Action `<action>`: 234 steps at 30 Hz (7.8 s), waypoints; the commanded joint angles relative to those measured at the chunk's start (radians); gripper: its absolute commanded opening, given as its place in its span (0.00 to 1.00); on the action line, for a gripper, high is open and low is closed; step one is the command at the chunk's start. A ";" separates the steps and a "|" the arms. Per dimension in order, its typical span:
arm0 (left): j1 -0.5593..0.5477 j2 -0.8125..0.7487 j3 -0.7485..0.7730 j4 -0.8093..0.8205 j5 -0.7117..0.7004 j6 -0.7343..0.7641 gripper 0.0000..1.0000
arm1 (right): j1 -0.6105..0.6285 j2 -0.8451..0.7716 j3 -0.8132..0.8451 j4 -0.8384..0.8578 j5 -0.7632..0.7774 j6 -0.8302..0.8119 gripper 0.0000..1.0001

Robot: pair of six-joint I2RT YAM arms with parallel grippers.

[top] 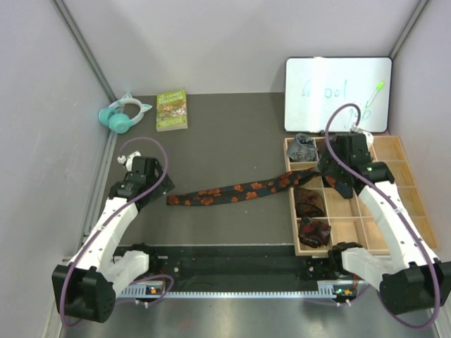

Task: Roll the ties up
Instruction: Flatten out the tie at the center of the board.

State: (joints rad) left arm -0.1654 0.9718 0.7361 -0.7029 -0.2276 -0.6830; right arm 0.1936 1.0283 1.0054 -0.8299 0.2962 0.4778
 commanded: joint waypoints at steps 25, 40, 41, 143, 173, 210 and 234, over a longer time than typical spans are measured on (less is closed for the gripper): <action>0.003 -0.004 -0.101 0.200 -0.167 -0.170 0.78 | -0.338 -0.039 -0.314 0.494 -0.157 0.446 0.67; 0.003 0.011 -0.147 0.233 -0.165 -0.219 0.73 | -0.338 0.058 -0.335 0.571 -0.131 0.444 0.55; 0.003 0.007 -0.152 0.238 -0.170 -0.219 0.73 | -0.338 0.062 -0.334 0.572 -0.128 0.444 0.54; 0.147 0.334 -0.015 0.233 0.151 -0.010 0.00 | -0.385 0.113 -0.292 0.677 -0.371 0.266 0.00; 0.296 0.651 0.230 0.295 0.280 -0.043 0.00 | -0.385 0.133 -0.353 0.747 -0.488 0.194 0.00; 0.365 0.735 0.269 0.293 0.393 0.003 0.00 | -0.385 -0.318 -0.659 0.439 -0.321 0.479 0.72; 0.368 0.595 0.249 0.186 0.364 0.020 0.00 | -0.385 -0.355 -0.344 0.258 -0.115 0.237 0.00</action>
State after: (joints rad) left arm 0.1947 1.6711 1.0012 -0.4690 0.1570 -0.6773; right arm -0.1799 0.7086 0.5289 -0.4824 0.0849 0.8330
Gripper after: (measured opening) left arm 0.015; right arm 0.011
